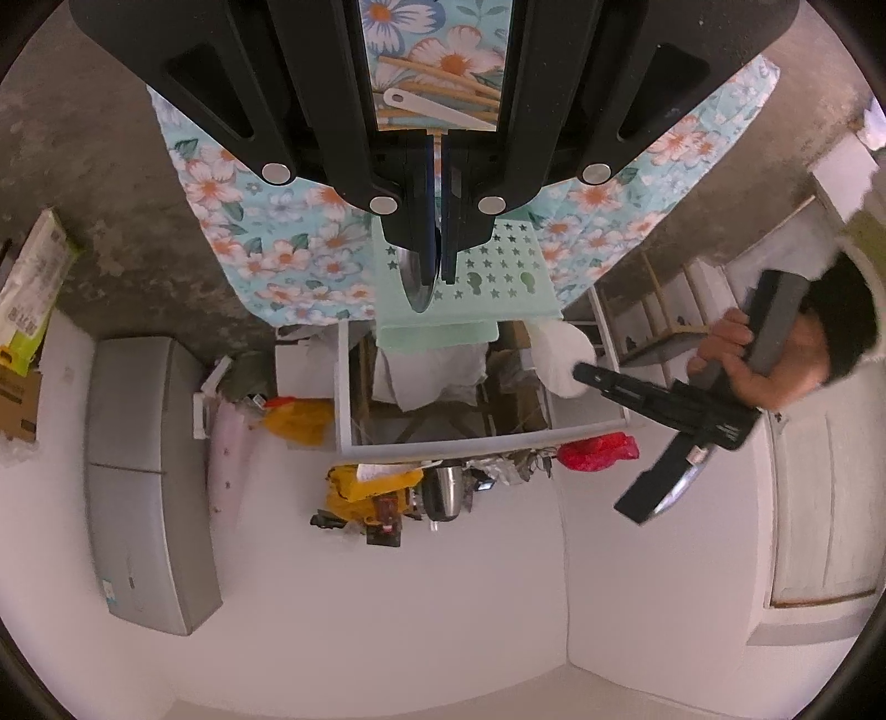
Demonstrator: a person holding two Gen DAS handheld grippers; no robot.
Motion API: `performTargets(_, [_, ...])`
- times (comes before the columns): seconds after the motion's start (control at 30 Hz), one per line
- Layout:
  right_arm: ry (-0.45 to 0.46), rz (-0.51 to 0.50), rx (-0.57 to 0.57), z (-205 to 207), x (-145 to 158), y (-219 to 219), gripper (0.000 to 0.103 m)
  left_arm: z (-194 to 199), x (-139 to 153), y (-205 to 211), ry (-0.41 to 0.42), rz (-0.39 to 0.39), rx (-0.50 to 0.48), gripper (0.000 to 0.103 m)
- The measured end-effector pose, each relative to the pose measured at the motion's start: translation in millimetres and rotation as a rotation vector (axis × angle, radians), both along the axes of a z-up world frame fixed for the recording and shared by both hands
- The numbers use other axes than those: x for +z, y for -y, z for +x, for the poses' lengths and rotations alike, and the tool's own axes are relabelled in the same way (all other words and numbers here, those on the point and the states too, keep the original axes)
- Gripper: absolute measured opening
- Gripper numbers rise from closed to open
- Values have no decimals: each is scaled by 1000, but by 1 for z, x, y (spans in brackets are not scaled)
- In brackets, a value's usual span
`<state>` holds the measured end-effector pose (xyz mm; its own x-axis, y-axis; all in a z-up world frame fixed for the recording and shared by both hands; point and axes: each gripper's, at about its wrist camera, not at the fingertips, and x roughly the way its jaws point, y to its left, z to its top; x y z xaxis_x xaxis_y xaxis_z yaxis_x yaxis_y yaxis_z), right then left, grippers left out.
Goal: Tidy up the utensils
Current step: 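Insert the paddle into the holder and open the left tool while the right tool carries the spoon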
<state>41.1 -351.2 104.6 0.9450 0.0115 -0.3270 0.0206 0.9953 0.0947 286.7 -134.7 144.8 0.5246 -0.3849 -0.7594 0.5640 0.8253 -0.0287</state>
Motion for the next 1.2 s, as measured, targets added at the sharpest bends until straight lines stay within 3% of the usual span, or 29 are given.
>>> performTargets(0.2, [-8, 41, 31, 3, 11, 6, 0, 6, -12, -16, -52, -212, 19, 16])
performTargets(0.47, [31, 71, 77, 12, 39, 5, 0, 2, -18, -38, -56, -352, 32, 18])
performTargets(0.63, [174, 109, 158, 30, 81, 10, 0, -11, -15, -62, -19, -428, 57, 20])
performTargets(0.8, [260, 208, 235, 80, 107, 24, 0, -32, -20, -89, 23, -484, 93, 32])
performTargets(0.97, [243, 340, 277, 141, 93, 38, 0, -42, -36, -109, 20, -489, 129, 35])
performTargets(1.2, [111, 475, 221, 195, 32, 58, 0, -45, -48, -122, 7, -493, 149, 35])
